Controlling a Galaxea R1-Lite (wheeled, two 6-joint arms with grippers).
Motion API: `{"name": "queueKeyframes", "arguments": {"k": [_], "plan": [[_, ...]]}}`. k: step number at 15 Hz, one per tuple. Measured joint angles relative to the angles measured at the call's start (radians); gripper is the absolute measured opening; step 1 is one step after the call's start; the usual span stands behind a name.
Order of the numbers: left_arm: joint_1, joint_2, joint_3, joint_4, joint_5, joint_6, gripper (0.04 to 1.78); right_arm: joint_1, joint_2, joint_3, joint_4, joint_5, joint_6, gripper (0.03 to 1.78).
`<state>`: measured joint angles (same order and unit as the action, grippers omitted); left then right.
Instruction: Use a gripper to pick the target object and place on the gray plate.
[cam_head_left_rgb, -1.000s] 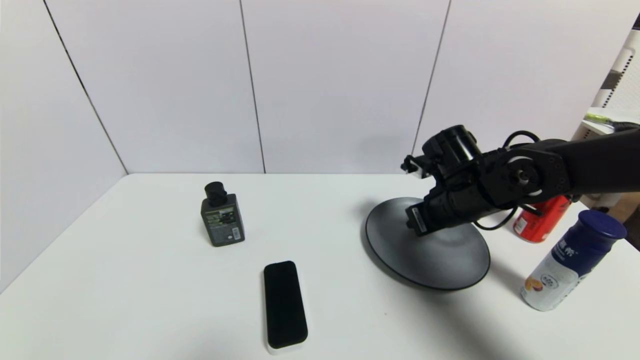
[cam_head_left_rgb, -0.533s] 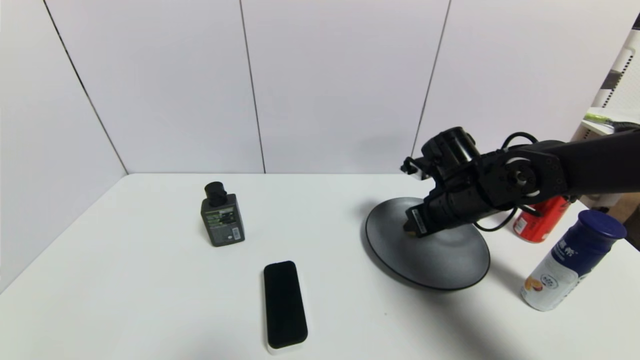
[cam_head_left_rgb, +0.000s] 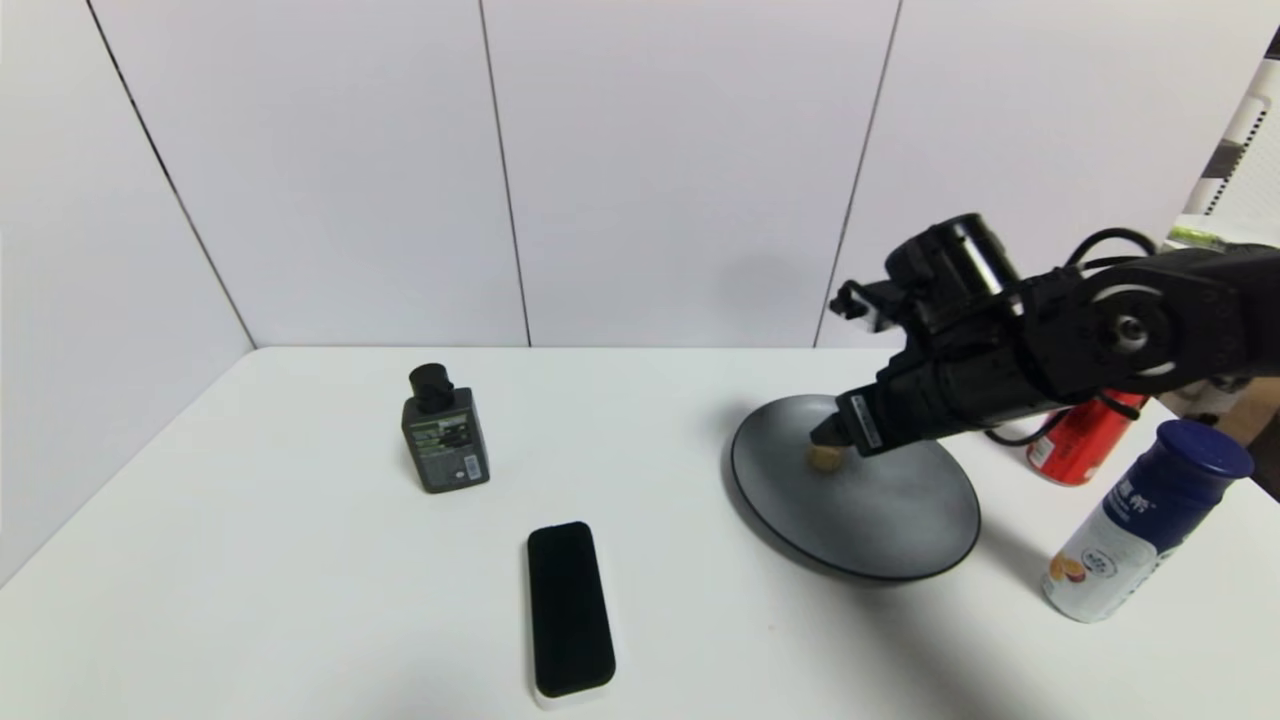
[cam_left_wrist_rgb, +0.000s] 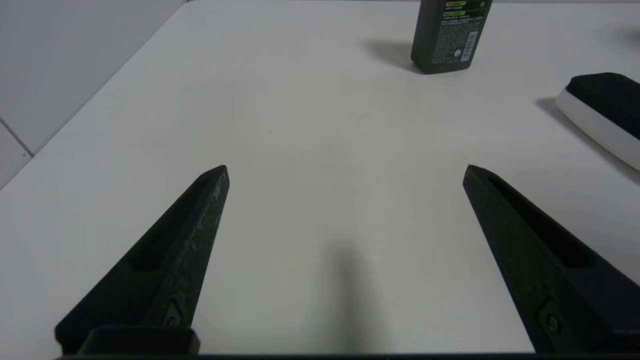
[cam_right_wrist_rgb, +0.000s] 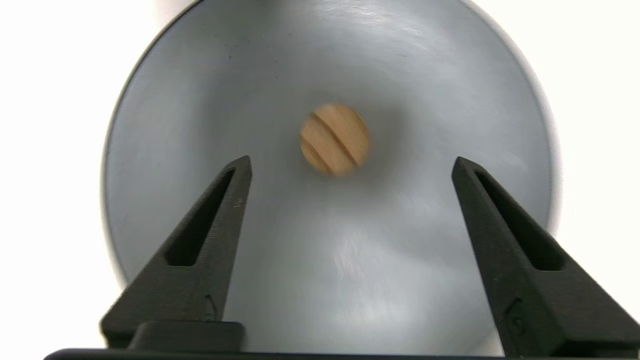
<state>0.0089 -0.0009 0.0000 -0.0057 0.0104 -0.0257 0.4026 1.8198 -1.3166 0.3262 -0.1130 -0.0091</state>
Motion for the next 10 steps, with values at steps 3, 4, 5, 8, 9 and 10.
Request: {"name": "queueKeyframes", "arguments": {"k": [3, 4, 5, 8, 9, 10], "plan": [[0.0, 0.0, 0.0, 0.0, 0.0, 0.0, 1.69, 0.03, -0.208, 0.088, 0.001, 0.0, 0.0, 1.51], [0.0, 0.0, 0.0, 0.0, 0.0, 0.0, 1.69, 0.042, -0.29, 0.125, -0.003, 0.0, 0.0, 1.54], [0.0, 0.0, 0.0, 0.0, 0.0, 0.0, 1.69, 0.052, -0.377, 0.163, -0.011, 0.0, -0.001, 1.56], [0.0, 0.0, 0.0, 0.0, 0.0, 0.0, 1.69, 0.056, -0.658, 0.297, -0.065, -0.001, -0.002, 1.61], [0.0, 0.0, 0.0, 0.0, 0.0, 0.0, 1.69, 0.043, -0.742, 0.34, -0.082, -0.003, -0.002, 1.62], [0.0, 0.0, 0.0, 0.0, 0.0, 0.0, 1.69, 0.019, -0.823, 0.38, -0.098, -0.005, -0.001, 1.63]]}}
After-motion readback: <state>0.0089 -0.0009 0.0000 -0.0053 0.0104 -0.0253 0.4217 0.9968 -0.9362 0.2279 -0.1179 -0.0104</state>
